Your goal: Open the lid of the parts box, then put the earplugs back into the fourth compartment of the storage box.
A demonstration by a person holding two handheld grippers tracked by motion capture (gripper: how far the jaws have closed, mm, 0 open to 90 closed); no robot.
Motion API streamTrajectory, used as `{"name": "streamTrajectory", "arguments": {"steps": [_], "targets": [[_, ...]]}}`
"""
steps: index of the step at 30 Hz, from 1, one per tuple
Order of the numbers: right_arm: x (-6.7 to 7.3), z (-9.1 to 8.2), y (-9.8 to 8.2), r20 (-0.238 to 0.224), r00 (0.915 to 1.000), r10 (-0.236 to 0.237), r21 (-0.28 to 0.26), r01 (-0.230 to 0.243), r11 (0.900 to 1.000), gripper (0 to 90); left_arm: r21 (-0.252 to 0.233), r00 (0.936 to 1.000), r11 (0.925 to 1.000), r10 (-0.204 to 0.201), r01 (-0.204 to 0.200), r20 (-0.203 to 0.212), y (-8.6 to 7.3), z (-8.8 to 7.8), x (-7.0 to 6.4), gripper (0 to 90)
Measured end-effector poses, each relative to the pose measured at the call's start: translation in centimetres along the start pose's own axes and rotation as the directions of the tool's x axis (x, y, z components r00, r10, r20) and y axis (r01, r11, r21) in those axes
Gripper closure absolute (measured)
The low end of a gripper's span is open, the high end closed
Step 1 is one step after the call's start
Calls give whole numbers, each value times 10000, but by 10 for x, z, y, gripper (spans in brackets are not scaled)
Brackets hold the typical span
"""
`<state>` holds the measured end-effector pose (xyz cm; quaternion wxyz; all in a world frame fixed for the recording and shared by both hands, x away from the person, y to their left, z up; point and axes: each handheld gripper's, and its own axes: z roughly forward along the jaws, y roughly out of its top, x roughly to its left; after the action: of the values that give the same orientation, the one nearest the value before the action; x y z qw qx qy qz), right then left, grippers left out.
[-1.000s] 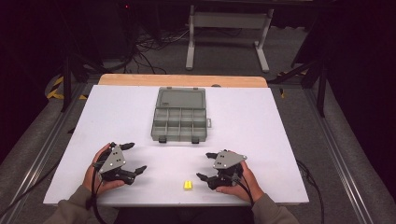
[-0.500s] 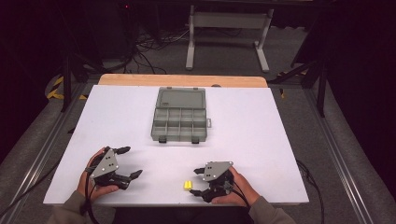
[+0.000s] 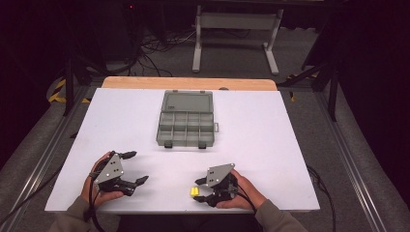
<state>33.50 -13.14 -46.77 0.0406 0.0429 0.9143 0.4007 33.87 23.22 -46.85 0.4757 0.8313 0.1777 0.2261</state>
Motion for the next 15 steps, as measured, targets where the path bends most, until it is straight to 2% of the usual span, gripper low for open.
{"name": "streamTrajectory", "arguments": {"steps": [10, 15], "targets": [[-4, 3, 3, -317, 9992, -236, 5, 236, 9997, 551, 12, 10000, 10000, -60, 60, 19, -1, -2, 1, 105], [-4, 3, 3, -428, 9984, -361, -63, 358, 9993, 620, 105, 10000, 9999, -87, 88, -27, -2, -2, 0, 105]]}}
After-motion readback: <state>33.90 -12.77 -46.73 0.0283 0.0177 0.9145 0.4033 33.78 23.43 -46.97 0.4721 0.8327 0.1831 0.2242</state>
